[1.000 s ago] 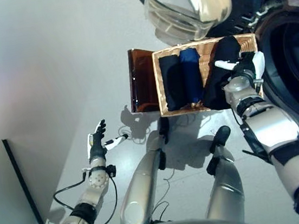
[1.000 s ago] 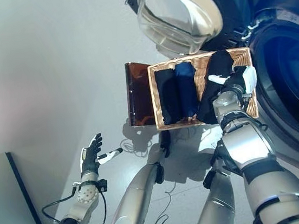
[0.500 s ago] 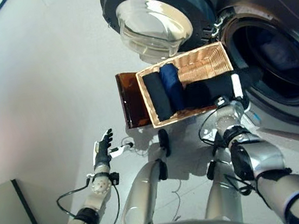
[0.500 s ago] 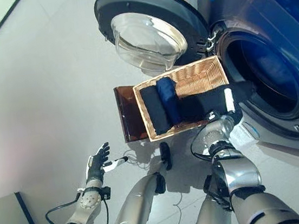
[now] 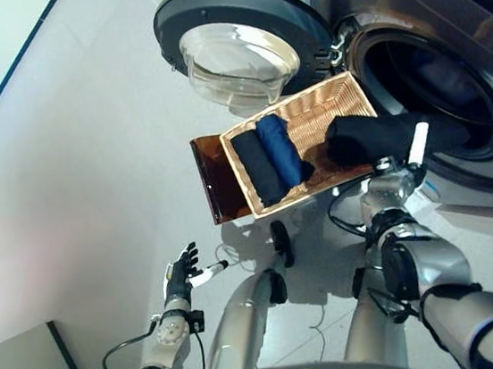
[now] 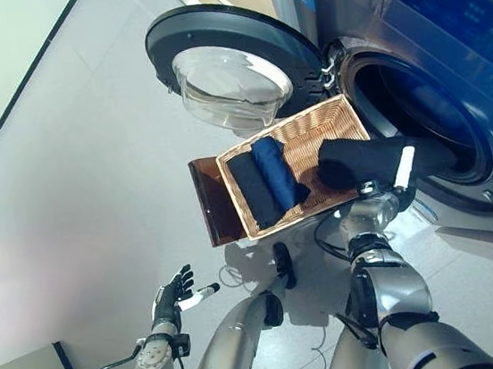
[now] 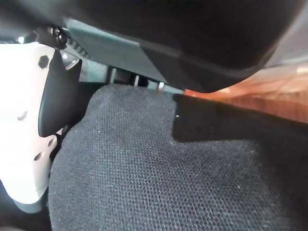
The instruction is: Pick up the clothes and place them into the washing machine
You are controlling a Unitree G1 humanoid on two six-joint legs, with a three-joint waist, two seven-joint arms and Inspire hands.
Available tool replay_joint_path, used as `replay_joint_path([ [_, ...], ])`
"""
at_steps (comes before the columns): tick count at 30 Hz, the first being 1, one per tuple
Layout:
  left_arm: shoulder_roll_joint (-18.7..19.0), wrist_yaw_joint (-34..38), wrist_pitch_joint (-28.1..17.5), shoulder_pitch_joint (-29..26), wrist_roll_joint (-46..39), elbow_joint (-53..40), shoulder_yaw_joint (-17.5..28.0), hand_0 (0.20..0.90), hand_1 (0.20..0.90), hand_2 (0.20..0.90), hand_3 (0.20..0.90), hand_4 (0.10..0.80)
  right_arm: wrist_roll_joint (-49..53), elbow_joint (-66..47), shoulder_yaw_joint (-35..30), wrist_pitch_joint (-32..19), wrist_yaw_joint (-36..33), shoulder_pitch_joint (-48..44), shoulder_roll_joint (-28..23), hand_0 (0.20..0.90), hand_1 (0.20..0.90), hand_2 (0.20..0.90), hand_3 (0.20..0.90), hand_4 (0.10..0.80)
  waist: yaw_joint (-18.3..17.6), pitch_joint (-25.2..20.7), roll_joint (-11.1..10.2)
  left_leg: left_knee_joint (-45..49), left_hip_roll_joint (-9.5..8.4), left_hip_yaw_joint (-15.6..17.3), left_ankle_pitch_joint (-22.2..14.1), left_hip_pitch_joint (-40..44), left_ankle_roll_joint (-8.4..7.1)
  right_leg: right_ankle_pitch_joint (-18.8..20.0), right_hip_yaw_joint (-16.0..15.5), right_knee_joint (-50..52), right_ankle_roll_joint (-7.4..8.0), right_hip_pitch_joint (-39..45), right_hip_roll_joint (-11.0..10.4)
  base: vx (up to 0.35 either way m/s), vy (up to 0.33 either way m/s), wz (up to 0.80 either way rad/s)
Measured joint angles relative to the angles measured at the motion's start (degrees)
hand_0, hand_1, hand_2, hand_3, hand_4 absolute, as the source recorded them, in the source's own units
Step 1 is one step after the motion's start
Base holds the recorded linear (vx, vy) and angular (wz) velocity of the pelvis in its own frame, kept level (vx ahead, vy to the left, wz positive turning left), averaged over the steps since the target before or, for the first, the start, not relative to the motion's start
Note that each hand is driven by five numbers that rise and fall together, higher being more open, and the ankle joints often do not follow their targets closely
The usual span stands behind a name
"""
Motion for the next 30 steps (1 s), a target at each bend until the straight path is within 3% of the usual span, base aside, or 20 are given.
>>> replay_joint_path([
  [6,0.0,-0.3,-0.1,0.1,-0.1,-0.7,0.0,0.900,0.900,0.900,0.900,0.800,-0.1,0.2,-1.0,0.0,-3.3,-5.1,-6.2,0.200,0.200,0.200,0.200,0.300,1.4,-0.9,1.3,-0.7,-0.13,0.3,0.2,-0.5,-0.10,0.0,0.4,0.2,0.02,-1.1,0.0,0.008,-0.032,-0.02],
  [11,0.2,-0.2,-1.2,0.3,-0.6,-1.0,0.1,0.900,0.900,0.900,0.900,0.800,-3.4,2.5,4.3,0.1,-7.5,-19.0,-19.0,0.200,0.200,0.200,0.200,0.300,3.4,-1.5,2.9,-1.0,-0.18,0.2,1.6,-3.4,0.35,-0.5,0.6,3.6,0.52,-5.7,0.0,-0.016,-0.026,0.07],
  [13,0.3,-0.2,-1.2,0.7,-0.6,-1.1,-0.2,0.900,0.900,0.900,0.900,0.800,-4.7,4.2,5.8,0.4,-7.8,-21.3,-20.4,0.200,0.200,0.200,0.200,0.300,4.0,-1.5,3.1,-1.2,-0.20,0.2,1.9,-3.7,0.25,-1.2,0.8,5.0,0.34,-6.9,0.0,0.003,-0.003,0.04],
  [14,0.3,-0.2,-1.2,0.9,-0.6,-1.1,-0.2,0.900,0.900,0.900,0.900,0.800,-4.8,4.2,6.4,0.5,-8.8,-21.4,-20.5,0.900,0.900,0.900,0.900,0.800,4.2,-1.5,3.2,-1.3,-0.20,0.2,1.9,-3.9,0.23,-1.4,0.9,5.3,0.28,-7.2,0.0,0.000,0.000,0.00],
  [19,0.3,-0.2,-1.2,1.3,-0.6,-2.2,-0.6,0.900,0.900,0.900,0.900,0.800,-8.3,6.4,10.5,1.7,-11.7,-23.2,-21.8,0.900,0.900,0.900,0.900,0.800,4.2,-1.3,3.0,-2.4,-0.34,0.0,2.3,-3.9,0.07,-2.9,0.9,7.0,-0.27,-8.4,-0.1,0.013,-0.008,0.05],
  [30,0.3,0.0,-1.3,1.0,-0.6,-2.5,-0.4,0.900,0.900,0.900,0.900,0.800,-10.6,7.0,10.8,2.9,-10.8,-23.6,-21.1,0.900,0.900,0.900,0.900,0.800,2.5,0.3,1.0,-2.9,-0.58,0.1,2.5,-3.9,-0.03,-2.8,1.3,6.7,-0.16,-8.8,0.0,0.000,0.008,0.00],
])
